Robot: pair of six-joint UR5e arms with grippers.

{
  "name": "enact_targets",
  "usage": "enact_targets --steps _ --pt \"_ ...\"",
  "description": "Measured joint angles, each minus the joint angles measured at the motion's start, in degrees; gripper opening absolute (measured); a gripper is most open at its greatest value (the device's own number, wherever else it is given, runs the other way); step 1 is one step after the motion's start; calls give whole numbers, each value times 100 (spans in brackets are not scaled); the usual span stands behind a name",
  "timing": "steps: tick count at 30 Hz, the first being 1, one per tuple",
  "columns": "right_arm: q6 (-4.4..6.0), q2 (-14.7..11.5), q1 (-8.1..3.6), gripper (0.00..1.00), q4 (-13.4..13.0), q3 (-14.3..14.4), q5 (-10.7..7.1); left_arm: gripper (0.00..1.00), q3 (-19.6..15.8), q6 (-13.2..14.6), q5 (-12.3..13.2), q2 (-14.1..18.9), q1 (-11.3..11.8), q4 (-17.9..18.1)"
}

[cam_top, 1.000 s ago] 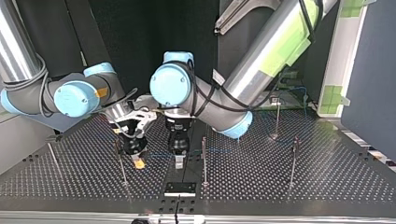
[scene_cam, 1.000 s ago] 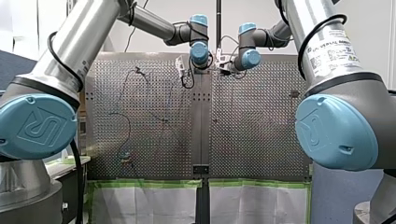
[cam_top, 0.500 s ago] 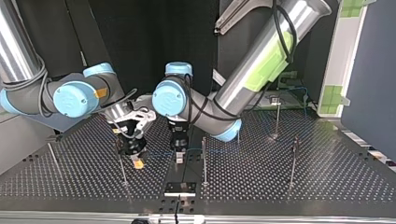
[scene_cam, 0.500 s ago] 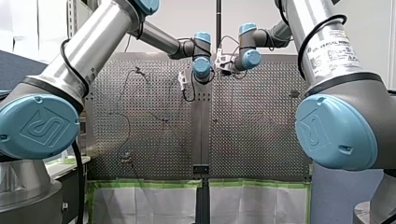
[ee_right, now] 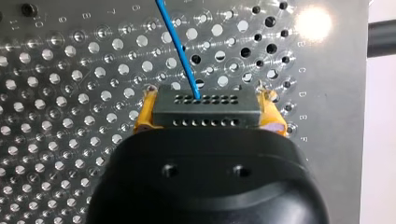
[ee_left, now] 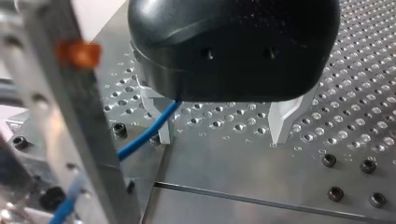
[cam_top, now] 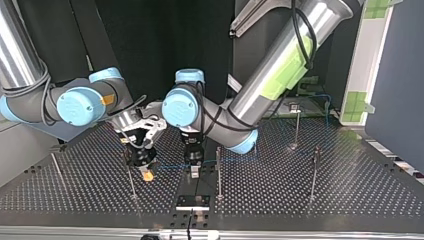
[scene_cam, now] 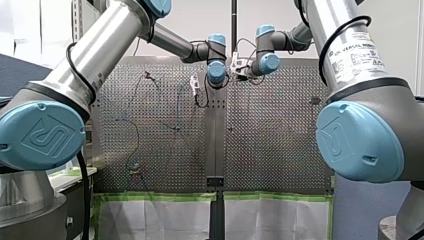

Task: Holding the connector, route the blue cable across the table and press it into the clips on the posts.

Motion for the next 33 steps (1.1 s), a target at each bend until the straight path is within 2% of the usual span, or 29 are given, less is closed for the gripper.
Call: enact_targets --steps 1,2,4,5,6,7,8,9,10,16,24,29,33 --pt "0 0 0 0 0 1 0 74 0 12 -38 0 -10 3" --pt "0 0 0 0 0 1 0 74 1 30 -65 0 -19 8" --pt "0 1 0 0 0 1 0 52 1 99 -119 0 -47 42" --pt "1 1 0 0 0 1 0 52 2 132 -141 0 -62 65" --pt "2 1 0 0 0 1 1 35 2 161 -165 1 -77 88" --pt "3 0 0 0 0 1 1 22 2 190 -205 0 -99 119" --pt "5 1 0 0 0 1 1 22 2 205 -241 0 -117 143" --pt "6 0 0 0 0 1 1 3 2 216 -282 0 -137 168" --pt "7 1 -1 0 0 1 1 0 2 224 -335 0 -164 199" --pt "9 7 4 0 11 6 -3 0 1 112 -459 0 -283 208" --pt "-9 15 37 0 62 9 -9 0 -97 -154 -746 12 -427 -108" --pt "-27 15 56 0 165 31 -15 0 -301 -305 -976 165 -465 -173" --pt "-44 11 71 0 269 98 -16 0 -490 -235 -1031 348 -493 -21"
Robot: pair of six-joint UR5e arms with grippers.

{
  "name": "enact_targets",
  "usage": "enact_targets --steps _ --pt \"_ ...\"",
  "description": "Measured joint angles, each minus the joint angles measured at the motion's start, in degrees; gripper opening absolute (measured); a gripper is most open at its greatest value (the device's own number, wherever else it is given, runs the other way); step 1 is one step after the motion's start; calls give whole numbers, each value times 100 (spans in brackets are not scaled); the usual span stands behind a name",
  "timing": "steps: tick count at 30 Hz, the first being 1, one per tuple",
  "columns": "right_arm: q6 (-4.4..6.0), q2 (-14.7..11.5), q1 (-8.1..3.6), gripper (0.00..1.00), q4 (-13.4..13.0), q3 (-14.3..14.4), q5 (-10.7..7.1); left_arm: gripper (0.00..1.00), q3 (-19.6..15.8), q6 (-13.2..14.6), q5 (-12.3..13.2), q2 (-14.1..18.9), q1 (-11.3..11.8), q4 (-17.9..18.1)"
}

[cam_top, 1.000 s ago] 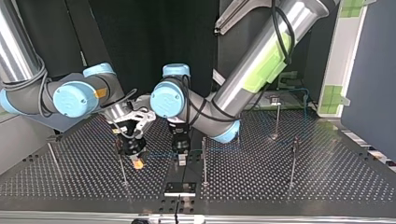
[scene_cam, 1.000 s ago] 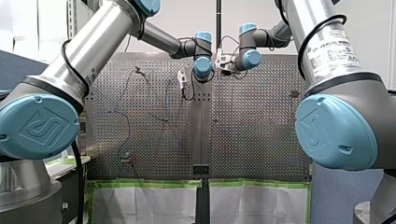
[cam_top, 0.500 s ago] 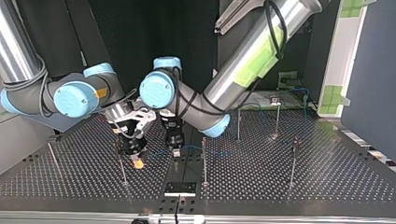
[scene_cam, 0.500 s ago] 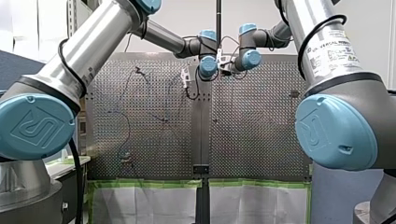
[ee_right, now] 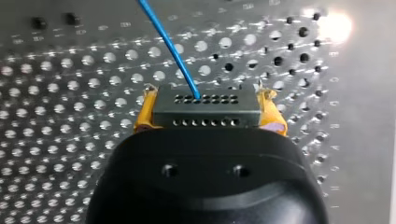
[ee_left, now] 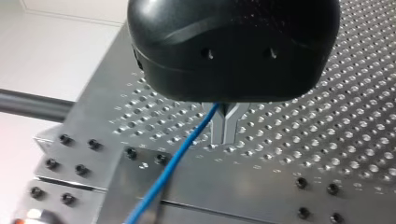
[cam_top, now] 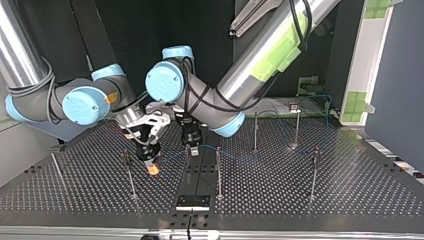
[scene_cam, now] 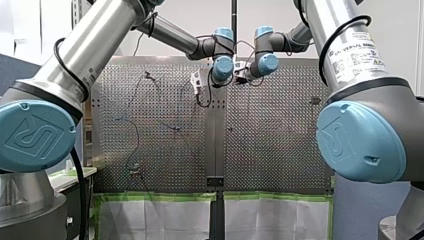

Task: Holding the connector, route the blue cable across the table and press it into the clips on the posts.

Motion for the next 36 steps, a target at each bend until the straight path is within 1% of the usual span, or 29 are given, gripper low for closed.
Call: enact_targets --steps 4,8,13,18,22,25,28,32,36 --pt "-38 -8 20 0 61 132 2 0 -208 27 -12 207 -19 202" --pt "-71 -34 35 0 79 294 32 0 -417 -15 -8 417 -15 411" --pt "-76 -198 42 0 82 502 119 0 -707 -57 94 635 -1 697" --pt "-79 -406 52 0 80 713 182 0 -940 -54 162 675 1 934" --pt "-98 -467 55 0 75 896 203 0 -1136 -44 276 672 23 1129" --pt "-149 -479 49 0 57 1044 238 0 -1296 -40 366 671 28 1289" --pt "-213 -480 28 0 34 1192 331 0 -1458 -43 404 674 34 1445" --pt "-283 -479 7 0 1 1390 509 0 -1647 -16 431 674 14 1539" --pt "-315 -477 -3 0 -22 1593 648 0 -1842 46 531 667 5 1616"
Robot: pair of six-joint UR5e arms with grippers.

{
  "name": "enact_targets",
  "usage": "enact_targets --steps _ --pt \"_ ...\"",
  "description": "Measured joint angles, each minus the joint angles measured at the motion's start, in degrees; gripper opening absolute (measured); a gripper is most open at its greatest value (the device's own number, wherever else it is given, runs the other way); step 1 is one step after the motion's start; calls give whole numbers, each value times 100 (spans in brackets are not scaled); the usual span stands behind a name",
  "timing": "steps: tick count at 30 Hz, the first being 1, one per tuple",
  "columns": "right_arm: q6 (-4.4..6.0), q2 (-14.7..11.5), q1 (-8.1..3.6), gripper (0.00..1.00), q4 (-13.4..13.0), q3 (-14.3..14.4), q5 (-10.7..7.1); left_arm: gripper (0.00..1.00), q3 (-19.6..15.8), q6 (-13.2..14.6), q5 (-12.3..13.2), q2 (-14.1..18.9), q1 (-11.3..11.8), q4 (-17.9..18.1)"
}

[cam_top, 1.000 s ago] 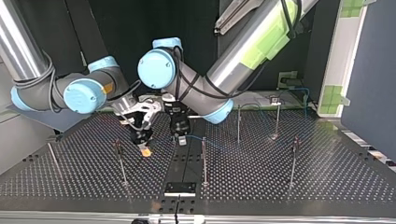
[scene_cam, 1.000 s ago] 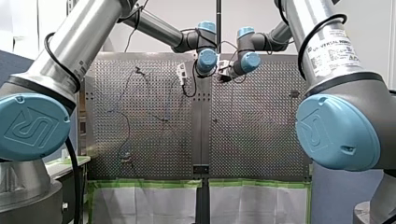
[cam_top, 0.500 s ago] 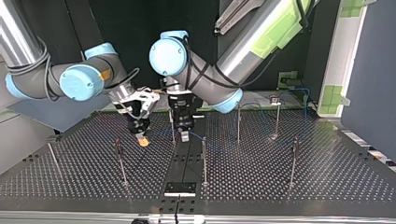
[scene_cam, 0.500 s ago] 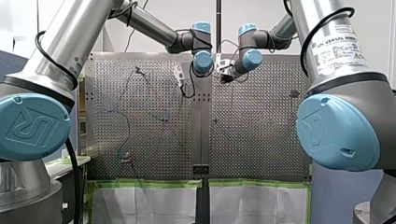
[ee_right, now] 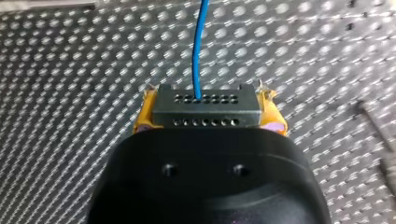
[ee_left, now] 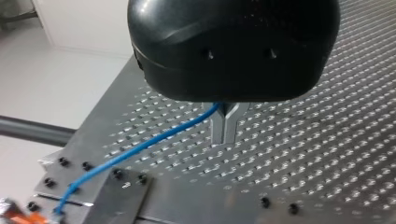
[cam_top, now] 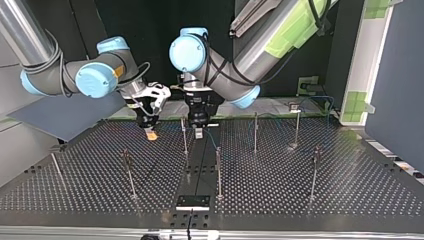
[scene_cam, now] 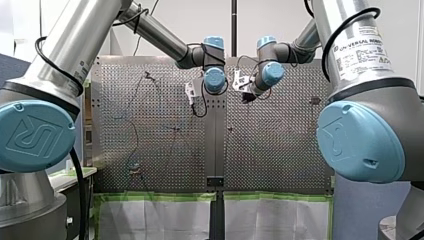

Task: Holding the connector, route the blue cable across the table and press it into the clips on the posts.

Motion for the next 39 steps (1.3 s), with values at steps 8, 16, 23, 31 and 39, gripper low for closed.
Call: enact_targets --steps 8,16,23,31,39 --pt "-135 9 -23 0 -88 263 59 0 -406 39 227 -116 39 226" --pt "-163 21 -61 0 -440 633 50 0 -813 37 358 -467 69 396" --pt "-170 35 -108 0 -707 831 20 0 -1172 -7 485 -787 78 609" --pt "-177 49 -111 0 -851 1013 -3 0 -1598 -142 771 -839 109 870" --pt "-154 87 -112 0 -1215 1201 -20 0 -1881 -195 868 -842 201 1137"
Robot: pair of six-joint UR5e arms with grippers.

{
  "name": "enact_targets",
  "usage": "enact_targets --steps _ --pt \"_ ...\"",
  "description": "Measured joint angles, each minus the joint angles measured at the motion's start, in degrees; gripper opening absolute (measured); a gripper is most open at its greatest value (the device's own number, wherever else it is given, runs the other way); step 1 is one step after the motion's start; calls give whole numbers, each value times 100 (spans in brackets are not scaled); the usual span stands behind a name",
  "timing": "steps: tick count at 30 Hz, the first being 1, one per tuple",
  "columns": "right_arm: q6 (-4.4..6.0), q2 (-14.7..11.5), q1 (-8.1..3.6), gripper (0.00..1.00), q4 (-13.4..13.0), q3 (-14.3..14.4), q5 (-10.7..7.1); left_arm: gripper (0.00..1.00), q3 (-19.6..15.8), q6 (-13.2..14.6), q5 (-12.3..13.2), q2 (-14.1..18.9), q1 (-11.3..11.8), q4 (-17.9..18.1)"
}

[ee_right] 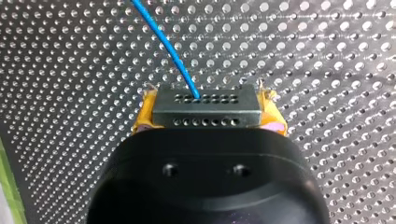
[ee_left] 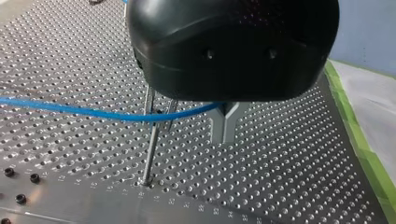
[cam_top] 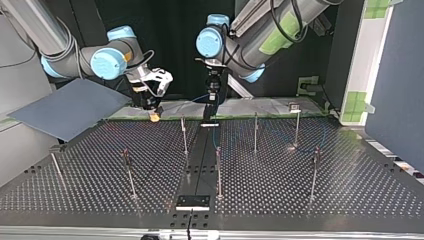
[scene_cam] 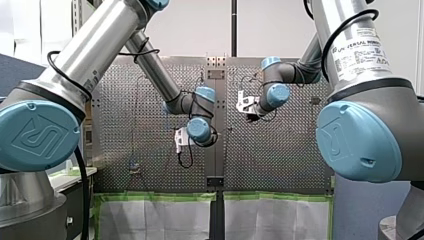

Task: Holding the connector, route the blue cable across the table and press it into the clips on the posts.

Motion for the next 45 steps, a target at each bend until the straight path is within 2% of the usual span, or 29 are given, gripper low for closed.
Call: enact_targets --steps 4,12,20,29,36,45 --pt "-9 97 -4 0 -91 18 -24 0 133 -3 61 -2 10 -43" --pt "-77 461 -49 0 -189 24 -60 0 522 -66 252 -6 11 -168" --pt "-81 544 -156 0 -239 -32 -247 0 902 -80 306 -138 61 -327" --pt "-3 557 -289 0 -394 -79 -440 0 1142 -91 467 -552 105 -254" --pt "36 609 -369 0 -525 -79 -520 0 1400 -137 579 -592 121 -308" --pt "137 692 -474 0 -741 -84 -695 0 1443 -143 689 -595 214 -410"
